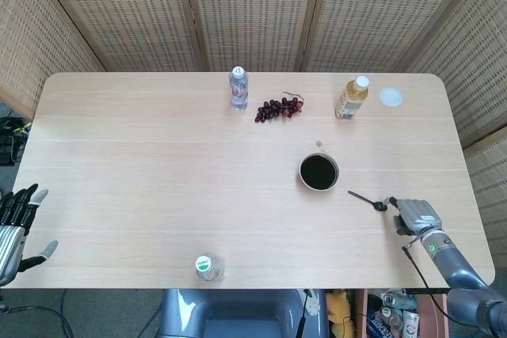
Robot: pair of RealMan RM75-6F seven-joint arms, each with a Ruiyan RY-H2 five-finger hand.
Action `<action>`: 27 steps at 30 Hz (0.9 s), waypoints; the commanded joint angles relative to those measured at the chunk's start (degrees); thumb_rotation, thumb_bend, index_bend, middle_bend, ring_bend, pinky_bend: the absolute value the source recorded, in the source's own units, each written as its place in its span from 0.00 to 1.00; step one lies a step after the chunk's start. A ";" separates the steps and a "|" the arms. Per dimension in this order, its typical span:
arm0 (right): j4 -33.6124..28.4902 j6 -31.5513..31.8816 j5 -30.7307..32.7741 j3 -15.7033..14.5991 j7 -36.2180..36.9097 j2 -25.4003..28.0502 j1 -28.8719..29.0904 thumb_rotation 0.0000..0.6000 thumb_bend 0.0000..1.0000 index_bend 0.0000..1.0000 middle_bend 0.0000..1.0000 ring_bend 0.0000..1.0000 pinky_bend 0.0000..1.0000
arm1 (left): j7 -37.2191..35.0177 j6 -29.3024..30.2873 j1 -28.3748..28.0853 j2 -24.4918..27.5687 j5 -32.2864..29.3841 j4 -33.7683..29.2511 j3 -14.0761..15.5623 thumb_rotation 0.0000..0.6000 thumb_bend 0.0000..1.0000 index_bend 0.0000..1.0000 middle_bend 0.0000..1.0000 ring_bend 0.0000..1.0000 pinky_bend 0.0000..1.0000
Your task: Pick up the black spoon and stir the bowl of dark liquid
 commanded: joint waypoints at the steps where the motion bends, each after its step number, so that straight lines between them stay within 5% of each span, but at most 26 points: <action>1: -0.73 0.06 -0.51 0.65 0.08 0.18 0.49 1.00 0.85 0.25 0.95 1.00 1.00 | -0.04 -0.01 0.00 0.01 -0.05 0.01 -0.01 1.00 0.26 0.00 0.00 0.00 0.00; 27: 4.84 -5.59 5.04 1.56 -4.49 -6.06 6.85 1.00 0.85 0.25 0.95 1.00 1.00 | -2.08 0.45 1.21 -0.23 -1.14 2.18 0.40 1.00 0.26 0.00 0.00 0.00 0.00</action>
